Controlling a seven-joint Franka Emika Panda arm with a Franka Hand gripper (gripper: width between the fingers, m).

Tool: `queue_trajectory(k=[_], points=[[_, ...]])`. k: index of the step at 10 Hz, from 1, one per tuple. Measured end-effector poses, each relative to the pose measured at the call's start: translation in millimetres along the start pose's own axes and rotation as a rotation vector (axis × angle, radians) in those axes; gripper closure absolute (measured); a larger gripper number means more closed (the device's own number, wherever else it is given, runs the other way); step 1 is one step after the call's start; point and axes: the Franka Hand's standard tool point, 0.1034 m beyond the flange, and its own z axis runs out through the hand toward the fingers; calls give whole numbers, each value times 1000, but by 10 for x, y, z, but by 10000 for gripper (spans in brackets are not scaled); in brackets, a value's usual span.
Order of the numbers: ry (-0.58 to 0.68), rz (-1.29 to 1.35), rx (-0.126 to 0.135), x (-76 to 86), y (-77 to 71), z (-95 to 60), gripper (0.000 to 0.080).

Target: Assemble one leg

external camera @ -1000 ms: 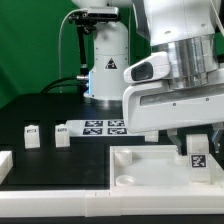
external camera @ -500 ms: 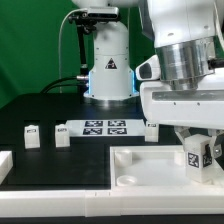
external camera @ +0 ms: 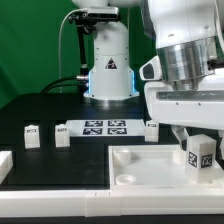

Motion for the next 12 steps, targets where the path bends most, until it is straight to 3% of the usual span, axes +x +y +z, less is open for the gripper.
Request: queue_trajectory(k=[1, 3, 5, 7, 10, 12], points=[[-7, -12, -3, -10, -9, -7, 160], [0, -355, -14, 2, -32, -18, 151], [6, -701, -56, 8, -58, -9, 151], [4, -953, -64, 111, -12, 7, 151], [32, -1291, -63, 139, 21, 35, 151], [31, -1304, -62, 139, 21, 36, 176]])
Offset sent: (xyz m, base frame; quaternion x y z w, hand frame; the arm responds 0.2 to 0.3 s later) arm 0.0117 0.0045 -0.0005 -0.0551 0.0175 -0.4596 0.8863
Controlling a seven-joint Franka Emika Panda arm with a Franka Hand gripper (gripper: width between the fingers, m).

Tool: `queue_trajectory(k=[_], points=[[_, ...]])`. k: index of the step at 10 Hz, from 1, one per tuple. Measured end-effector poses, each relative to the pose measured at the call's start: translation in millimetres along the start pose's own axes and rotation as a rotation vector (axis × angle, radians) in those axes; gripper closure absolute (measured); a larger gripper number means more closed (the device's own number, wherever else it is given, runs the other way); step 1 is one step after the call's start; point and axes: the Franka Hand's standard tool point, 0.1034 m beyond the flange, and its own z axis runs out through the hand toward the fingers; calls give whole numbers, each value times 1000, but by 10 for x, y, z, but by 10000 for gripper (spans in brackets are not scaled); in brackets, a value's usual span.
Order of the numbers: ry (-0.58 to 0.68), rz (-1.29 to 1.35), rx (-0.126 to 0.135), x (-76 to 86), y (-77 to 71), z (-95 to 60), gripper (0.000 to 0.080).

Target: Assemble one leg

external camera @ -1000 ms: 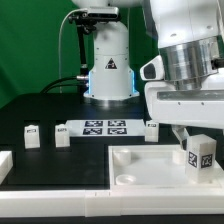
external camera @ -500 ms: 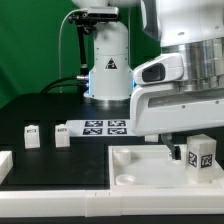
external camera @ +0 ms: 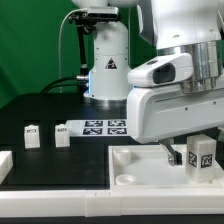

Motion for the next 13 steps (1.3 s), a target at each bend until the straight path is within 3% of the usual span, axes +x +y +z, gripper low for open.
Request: queue_trajectory(k=[1, 2, 3, 4, 8, 10, 13], points=[[0, 0, 0, 0, 1, 0, 176], [0, 0, 0, 0, 1, 0, 374], [0, 0, 0, 0, 1, 0, 374], [0, 0, 0, 0, 1, 0, 511], [1, 49, 2, 0, 1, 0, 511], [72, 367, 7, 0, 26, -16, 511], [72, 750, 35, -15, 9, -11, 508]])
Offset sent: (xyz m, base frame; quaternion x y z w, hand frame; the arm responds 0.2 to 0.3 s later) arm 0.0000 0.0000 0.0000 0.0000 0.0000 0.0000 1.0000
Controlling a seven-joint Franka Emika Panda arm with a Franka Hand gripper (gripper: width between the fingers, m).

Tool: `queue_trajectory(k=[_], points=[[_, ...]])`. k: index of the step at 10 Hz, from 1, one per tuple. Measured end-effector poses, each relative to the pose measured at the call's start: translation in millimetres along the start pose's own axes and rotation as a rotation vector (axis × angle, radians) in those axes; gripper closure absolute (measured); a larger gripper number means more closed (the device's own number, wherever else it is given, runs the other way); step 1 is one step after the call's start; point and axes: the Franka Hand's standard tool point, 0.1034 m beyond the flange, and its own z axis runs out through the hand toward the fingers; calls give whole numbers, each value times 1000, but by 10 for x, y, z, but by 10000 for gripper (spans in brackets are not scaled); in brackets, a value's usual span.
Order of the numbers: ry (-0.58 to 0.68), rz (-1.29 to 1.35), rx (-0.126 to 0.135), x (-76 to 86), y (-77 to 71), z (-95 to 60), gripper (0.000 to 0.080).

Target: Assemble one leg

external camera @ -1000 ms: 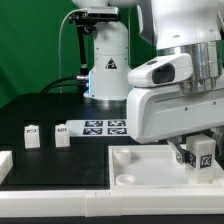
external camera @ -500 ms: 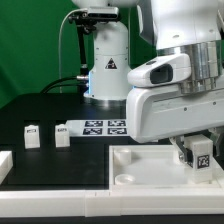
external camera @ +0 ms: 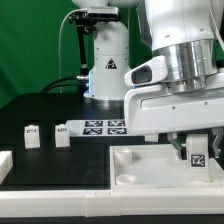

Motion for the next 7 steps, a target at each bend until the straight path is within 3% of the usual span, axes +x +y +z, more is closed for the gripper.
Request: queue_trajectory(k=[5, 7], points=[[10, 619, -12, -4, 12, 3, 506], [7, 721, -11, -1, 17, 1, 505]])
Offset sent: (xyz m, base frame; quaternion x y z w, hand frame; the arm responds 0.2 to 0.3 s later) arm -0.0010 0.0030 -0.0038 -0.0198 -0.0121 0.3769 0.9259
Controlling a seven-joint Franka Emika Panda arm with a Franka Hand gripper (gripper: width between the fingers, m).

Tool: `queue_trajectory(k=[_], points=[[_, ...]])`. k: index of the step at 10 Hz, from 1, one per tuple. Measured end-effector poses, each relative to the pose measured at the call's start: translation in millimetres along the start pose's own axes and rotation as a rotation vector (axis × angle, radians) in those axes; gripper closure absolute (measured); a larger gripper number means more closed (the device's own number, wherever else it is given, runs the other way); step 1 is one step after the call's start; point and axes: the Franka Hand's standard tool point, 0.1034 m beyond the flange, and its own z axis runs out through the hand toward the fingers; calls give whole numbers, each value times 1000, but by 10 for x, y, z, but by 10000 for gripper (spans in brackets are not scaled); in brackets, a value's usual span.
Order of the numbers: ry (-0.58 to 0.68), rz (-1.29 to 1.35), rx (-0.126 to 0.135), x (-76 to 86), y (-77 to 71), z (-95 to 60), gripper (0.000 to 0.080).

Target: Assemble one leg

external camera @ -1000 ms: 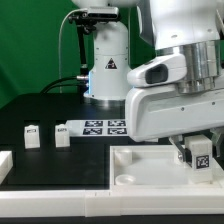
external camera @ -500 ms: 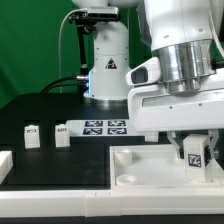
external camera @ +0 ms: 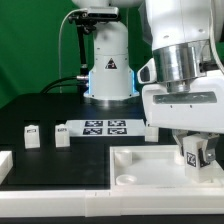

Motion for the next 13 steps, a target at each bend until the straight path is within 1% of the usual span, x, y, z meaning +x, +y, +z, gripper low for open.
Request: queue_trajectory(k=[1, 2, 3, 4, 5, 7, 9, 11, 13], points=[[-2, 22, 1, -7, 0, 2, 429], [-2, -8, 1, -8, 0, 3, 429], [-3, -41, 1, -15, -1, 4, 293], [-4, -55, 1, -37, -6, 6, 181], [-3, -144, 0, -69, -15, 6, 159], [4, -503, -6, -81, -28, 3, 151], [-6, -853, -40, -89, -58, -9, 150], [5, -1119, -49, -14, -38, -9, 150], [1, -1362, -67, 6, 1, 0, 150]])
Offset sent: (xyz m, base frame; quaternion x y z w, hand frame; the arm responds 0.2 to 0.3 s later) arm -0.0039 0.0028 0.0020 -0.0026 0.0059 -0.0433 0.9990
